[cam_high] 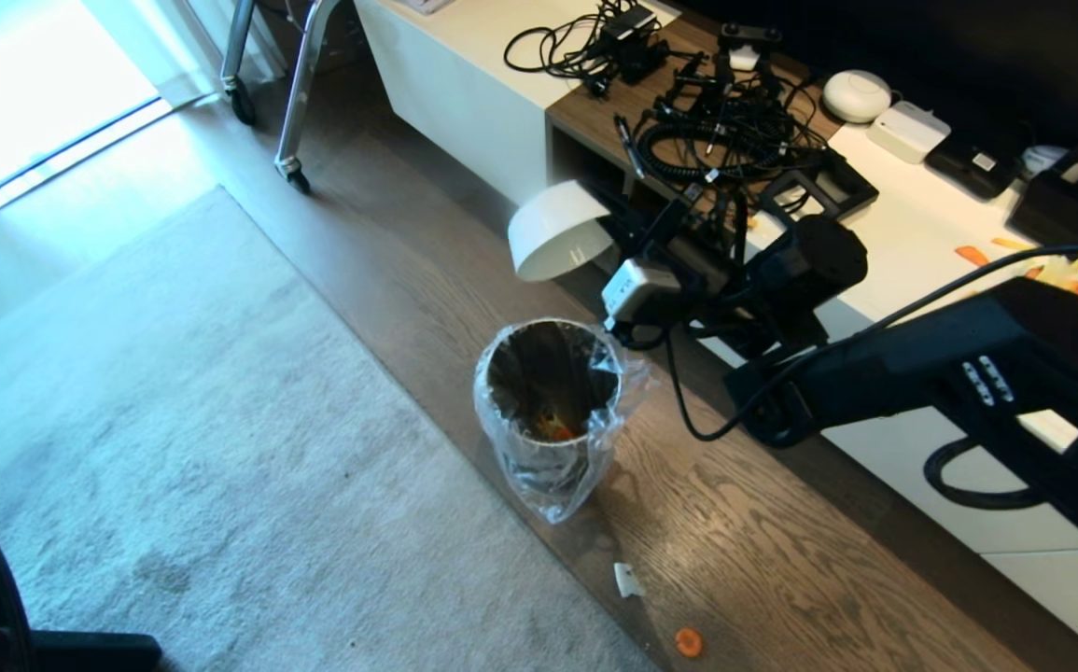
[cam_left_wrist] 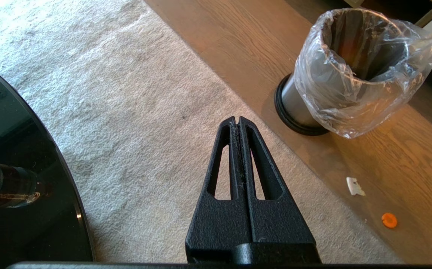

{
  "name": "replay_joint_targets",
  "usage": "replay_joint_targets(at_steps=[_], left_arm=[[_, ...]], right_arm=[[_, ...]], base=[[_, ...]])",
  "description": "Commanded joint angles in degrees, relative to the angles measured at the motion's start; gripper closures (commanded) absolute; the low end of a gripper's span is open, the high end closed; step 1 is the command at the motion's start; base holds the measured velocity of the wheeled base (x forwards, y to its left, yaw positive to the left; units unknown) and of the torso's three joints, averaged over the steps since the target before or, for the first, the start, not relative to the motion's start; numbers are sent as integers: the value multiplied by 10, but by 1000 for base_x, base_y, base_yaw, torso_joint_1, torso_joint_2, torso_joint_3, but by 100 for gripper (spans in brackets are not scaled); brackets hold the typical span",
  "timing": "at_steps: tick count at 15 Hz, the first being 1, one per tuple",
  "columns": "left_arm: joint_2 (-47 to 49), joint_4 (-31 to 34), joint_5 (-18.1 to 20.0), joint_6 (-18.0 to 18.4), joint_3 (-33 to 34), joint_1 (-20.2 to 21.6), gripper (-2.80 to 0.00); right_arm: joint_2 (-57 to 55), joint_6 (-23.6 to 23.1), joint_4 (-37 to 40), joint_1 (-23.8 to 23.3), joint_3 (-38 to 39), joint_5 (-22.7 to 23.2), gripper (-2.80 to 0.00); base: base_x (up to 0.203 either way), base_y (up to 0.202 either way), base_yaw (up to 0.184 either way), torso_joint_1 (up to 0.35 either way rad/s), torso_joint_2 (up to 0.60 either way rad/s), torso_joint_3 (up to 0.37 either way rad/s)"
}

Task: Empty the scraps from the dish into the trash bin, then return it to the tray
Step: Pour the leftover food from the bowl into the trash can, then put the bowl back to the table

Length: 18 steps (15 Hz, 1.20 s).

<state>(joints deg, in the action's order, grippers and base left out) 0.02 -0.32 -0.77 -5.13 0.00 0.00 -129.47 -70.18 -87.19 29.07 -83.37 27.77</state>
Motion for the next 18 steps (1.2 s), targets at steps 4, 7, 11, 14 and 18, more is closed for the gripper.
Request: replay_joint_targets(at_steps=[4, 7, 11, 14, 18], left_arm=[[0, 0, 0, -1, 0, 0, 0], [0, 0, -1, -1, 0, 0, 0], [0, 0, 0, -1, 0, 0, 0], [0, 0, 0, -1, 0, 0, 0], [0, 0, 0, -1, 0, 0, 0]], right_arm=[[91, 16, -25, 6, 93, -68, 0], [169, 35, -25, 2, 221, -143, 0], [276, 81, -23, -17, 384, -275, 0], [348, 134, -20, -33, 489, -386, 0], [450, 194, 1, -92, 612, -474, 0]], base=[[0, 0, 0, 0, 0, 0], [0, 0, 0, 0, 0, 0], [0, 0, 0, 0, 0, 0], [0, 0, 0, 0, 0, 0], [0, 0, 0, 0, 0, 0]])
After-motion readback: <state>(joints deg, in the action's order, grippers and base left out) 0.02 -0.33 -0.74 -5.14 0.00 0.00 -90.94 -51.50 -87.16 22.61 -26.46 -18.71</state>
